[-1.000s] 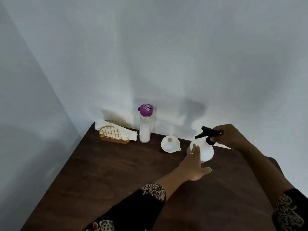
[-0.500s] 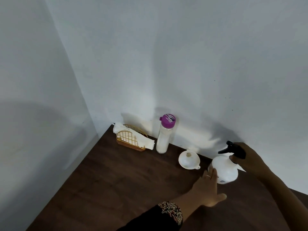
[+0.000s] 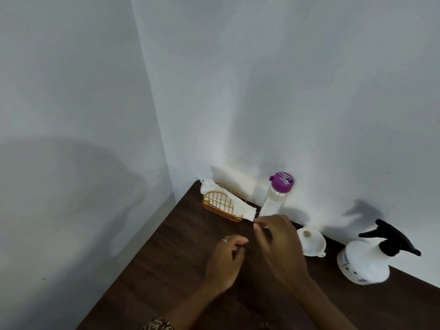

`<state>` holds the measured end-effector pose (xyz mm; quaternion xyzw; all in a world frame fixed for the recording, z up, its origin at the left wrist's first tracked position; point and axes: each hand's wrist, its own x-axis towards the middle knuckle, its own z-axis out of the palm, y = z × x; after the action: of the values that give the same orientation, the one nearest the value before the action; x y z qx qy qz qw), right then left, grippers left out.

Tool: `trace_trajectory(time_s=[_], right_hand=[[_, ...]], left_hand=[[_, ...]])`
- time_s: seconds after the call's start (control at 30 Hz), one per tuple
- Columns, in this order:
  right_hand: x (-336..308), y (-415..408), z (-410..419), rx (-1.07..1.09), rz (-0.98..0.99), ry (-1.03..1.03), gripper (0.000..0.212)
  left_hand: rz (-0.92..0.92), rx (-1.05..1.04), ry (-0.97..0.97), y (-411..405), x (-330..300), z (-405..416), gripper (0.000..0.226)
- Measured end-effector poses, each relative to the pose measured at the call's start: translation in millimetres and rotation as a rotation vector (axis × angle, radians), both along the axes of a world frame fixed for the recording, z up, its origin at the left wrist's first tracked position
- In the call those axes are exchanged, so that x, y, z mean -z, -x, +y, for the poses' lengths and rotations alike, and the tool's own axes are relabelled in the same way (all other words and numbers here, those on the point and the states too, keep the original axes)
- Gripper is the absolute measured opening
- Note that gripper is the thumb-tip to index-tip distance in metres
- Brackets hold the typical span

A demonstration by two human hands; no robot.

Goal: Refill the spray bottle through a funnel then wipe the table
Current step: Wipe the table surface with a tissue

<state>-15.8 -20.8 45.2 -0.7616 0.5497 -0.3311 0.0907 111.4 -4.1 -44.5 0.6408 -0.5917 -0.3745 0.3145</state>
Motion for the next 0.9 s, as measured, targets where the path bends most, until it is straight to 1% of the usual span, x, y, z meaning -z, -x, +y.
trace_trajectory(time_s=[0.07,0.13,0.23,0.33,0.43,0.57,0.6,0.77,0.9], right_hand=[[10.9,-24.6,-21.1,-0.002,-0.009,-0.102,0.016],[19.0,-42.6,-45.0,0.016,0.021,-0.160,0.023],[28.6,-59.2,-78.3,0.055,0.150,-0.174,0.031],[35.4,-66.4,-101.6,0.089,0.278,-0.209,0.035],[38.2,-70.5,-113.5,0.093,0.369,-0.238,0.032],[36.1,-70.6,-115.9,0.093,0.416,-0.185,0.022],[35.1,-70.1,-115.1,0.084,0.414,-0.184,0.022],[22.0,-69.7,-114.7,0.126,0.219,-0.249,0.023],[3.6,-70.9,-120.9,0.100,0.006,-0.295,0.023]], left_hand=[[-0.057,-0.089,0.029,-29.5,1.1,-14.2,0.034],[-0.062,-0.129,0.051,-51.0,1.6,-31.4,0.040],[-0.048,-0.086,0.064,-66.2,1.5,-54.8,0.047],[-0.003,-0.047,0.111,-66.8,-0.1,-71.7,0.051],[0.019,-0.032,0.128,-61.2,0.9,-82.1,0.054],[0.069,-0.042,0.108,-56.8,6.0,-87.0,0.058],[0.070,-0.043,0.113,-56.8,7.0,-87.7,0.059],[0.038,-0.045,0.111,-57.5,11.7,-89.9,0.061],[0.031,-0.051,0.111,-56.2,12.1,-90.3,0.060]])
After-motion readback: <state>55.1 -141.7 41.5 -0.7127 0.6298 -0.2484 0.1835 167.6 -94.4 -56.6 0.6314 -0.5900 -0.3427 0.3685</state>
